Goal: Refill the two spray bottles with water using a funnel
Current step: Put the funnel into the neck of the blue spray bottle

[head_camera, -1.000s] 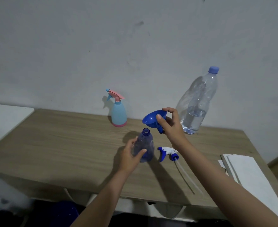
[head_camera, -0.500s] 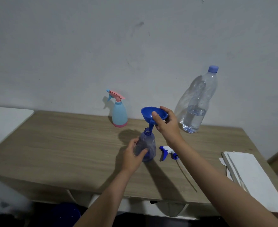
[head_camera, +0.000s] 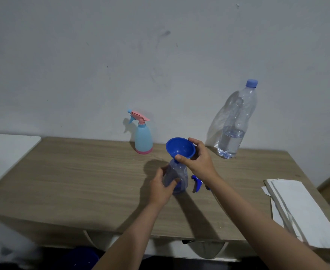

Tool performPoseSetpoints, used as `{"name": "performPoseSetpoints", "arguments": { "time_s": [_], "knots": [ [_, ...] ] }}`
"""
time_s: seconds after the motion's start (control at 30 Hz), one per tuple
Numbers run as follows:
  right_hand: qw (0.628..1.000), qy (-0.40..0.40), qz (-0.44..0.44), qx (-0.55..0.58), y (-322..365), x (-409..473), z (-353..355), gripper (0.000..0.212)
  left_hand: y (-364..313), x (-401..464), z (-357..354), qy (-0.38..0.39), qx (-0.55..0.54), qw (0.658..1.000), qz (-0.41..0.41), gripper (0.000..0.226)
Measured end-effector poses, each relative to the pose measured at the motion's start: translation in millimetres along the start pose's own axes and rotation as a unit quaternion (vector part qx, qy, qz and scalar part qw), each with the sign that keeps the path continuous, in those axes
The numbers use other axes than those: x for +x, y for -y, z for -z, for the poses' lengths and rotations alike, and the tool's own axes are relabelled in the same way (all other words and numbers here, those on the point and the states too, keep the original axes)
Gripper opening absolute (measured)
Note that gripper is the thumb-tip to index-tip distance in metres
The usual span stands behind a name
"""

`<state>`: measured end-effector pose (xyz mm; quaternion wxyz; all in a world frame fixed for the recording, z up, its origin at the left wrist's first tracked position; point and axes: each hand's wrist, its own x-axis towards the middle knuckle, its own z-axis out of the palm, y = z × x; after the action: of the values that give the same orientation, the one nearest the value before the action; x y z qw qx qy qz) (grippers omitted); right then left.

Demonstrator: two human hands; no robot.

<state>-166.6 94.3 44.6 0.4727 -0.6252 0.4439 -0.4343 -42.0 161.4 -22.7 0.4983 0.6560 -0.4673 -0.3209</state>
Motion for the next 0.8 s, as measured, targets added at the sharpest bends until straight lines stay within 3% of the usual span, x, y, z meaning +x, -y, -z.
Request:
{"name": "performPoseSetpoints", "arguments": {
  "time_s": [0.23,0.43,0.57,0.67,0.8],
  "knots": [
    [1.0,0.021,0.005,-0.014,0.1,-2.0,1.3,0.079,5.9,2.5,-6.2,0.002,-0.009,1.0,0.02,0.047],
    [1.0,0.027,-0.007,-0.009,-2.1,-2.9,0.8,0.083,-2.6,-1.1,-8.0,0.007,0.05,0.998,0.023,0.051],
    [0.999,0.021,-0.025,0.003,-2.4,-2.2,6.4,0.081,-12.0,-11.2,-8.2,-0.003,0.077,0.996,0.046,0.075],
    [1.0,0.005,-0.016,0.023,-0.5,0.8,21.7,0.075,-12.1,-27.5,-13.4,-0.089,0.056,0.994,0.043,0.077],
    [0.999,-0.038,0.035,0.003,8.2,10.3,59.8,0.066,-13.7,-54.2,-44.8,-0.209,0.059,0.976,-0.023,0.054]
  ]
}}
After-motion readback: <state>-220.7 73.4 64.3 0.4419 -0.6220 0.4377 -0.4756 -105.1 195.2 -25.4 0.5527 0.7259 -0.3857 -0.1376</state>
